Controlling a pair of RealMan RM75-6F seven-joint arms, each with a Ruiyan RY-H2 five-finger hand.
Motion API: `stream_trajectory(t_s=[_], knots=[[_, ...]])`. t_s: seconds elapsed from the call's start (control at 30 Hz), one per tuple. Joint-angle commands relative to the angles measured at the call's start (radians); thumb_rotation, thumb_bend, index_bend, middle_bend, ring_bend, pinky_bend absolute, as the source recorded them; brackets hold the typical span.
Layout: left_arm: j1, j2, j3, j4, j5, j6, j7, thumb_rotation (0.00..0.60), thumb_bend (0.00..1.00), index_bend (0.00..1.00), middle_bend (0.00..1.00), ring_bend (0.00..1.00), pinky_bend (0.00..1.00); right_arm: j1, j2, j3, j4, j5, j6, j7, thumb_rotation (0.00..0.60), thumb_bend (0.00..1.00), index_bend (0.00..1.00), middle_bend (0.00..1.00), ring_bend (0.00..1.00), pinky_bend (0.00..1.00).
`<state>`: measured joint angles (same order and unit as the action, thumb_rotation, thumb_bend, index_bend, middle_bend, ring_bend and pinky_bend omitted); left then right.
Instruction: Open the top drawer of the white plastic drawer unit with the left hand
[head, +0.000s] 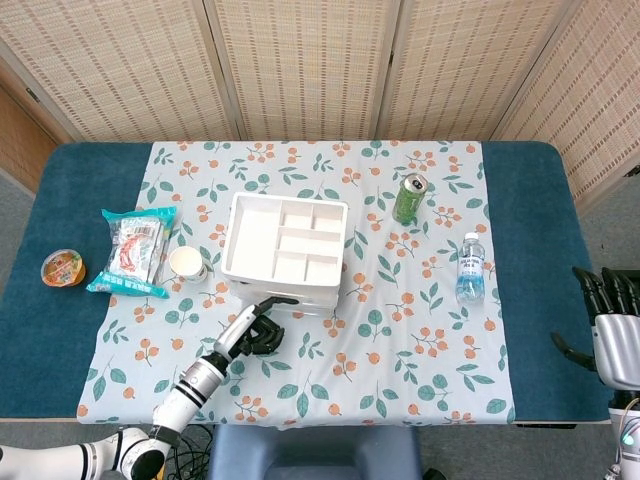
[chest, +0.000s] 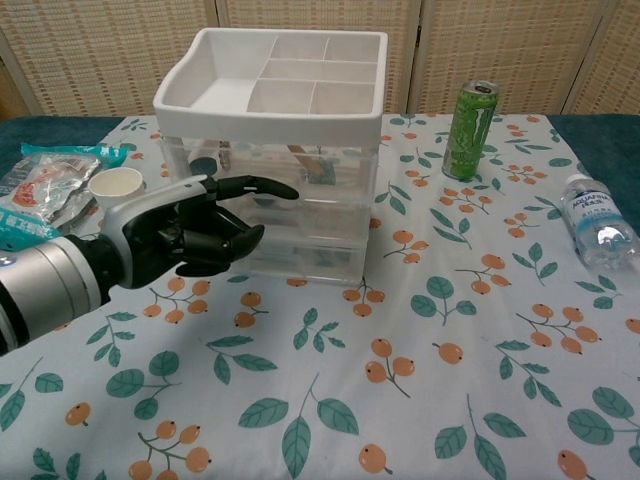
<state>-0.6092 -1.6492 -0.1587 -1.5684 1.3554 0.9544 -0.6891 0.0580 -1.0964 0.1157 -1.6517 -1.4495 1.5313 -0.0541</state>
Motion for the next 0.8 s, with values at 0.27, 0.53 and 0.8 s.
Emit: stream_trajectory(t_s=[0.27,0.53,0.8], knots=[[0.011,0.009,0.013,-0.021,0.011,0.011,0.009,0.600,0.57,0.29,0.93,1.00,1.00,-0.003,-0.001,-0.001,0.003,-0.001,0.003,0.005,0.600,0.22,0.05,0.12,0.07,0.01],[0.026,0.016,0.033,-0.037,0.022,0.021,0.017,0.600,0.57,0.29,0.93,1.00,1.00,-0.006,-0.004,-0.003,0.008,-0.003,0.005,0.009,0.600,0.22,0.05,0.12,0.07,0.01],[0.045,0.022,0.052,-0.052,0.036,0.041,0.018,0.600,0.57,0.29,0.93,1.00,1.00,-0.009,-0.005,-0.004,0.010,-0.004,0.008,0.011,0.600,0.22,0.05,0.12,0.07,0.01]])
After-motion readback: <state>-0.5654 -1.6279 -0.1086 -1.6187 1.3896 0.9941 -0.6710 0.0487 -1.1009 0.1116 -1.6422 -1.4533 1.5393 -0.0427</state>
